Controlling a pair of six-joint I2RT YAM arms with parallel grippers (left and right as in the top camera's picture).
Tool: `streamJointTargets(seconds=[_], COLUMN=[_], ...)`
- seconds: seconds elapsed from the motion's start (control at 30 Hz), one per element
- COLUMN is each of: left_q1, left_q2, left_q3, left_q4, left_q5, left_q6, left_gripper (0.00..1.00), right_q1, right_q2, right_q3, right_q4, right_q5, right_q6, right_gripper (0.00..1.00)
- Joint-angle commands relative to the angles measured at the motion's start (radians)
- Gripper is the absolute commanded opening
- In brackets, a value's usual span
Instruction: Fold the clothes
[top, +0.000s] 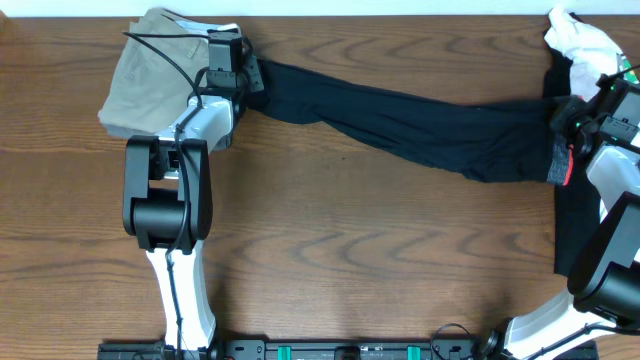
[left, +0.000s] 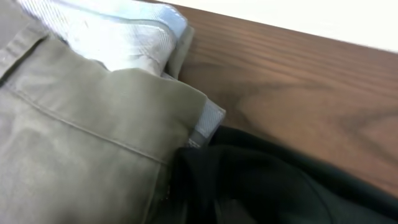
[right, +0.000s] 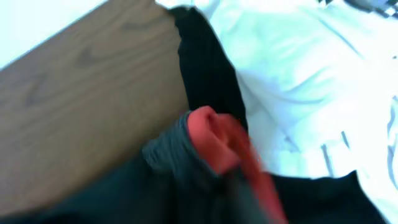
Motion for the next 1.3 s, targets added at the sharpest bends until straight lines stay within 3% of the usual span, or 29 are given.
streamJointTargets(seconds=[0.0, 0.13, 0.4, 0.67, 1.27], left_q1=[0.003, 0.003, 0.008, 0.011, 0.077], left_q2=[0.025, 0.024, -0.007, -0.047, -0.047], left_q3=[0.021, 0.021, 0.021, 0.028, 0.028], left_q4=[-0.030, -0.106, -0.288, -0.352, -0.164], left_q5=[-0.021, -0.021, -0.021, -0.020, -0.018], left_q6=[0.003, 0.003, 0.008, 0.114, 0.125], left_gripper=[0.40, 0.55, 0.90, 1.00, 0.98], right_q1=[0.007, 0.001, -0.031, -0.030, 0.002], right_q2=[0.029, 0.026, -0.019, -0.075, -0.080], right_q3=[0.017, 0.017, 0.079, 0.185, 0.186], right_q4=[0.006, -0.003, -0.183, -0.446, -0.563], right_q5=[0.003, 0.001, -0.054, -0.104, -0.129], right_q6=[0.005, 0.000, -0.045, -0.116, -0.130], right_gripper=[0.80, 0.90, 0.94, 0.97, 0.95])
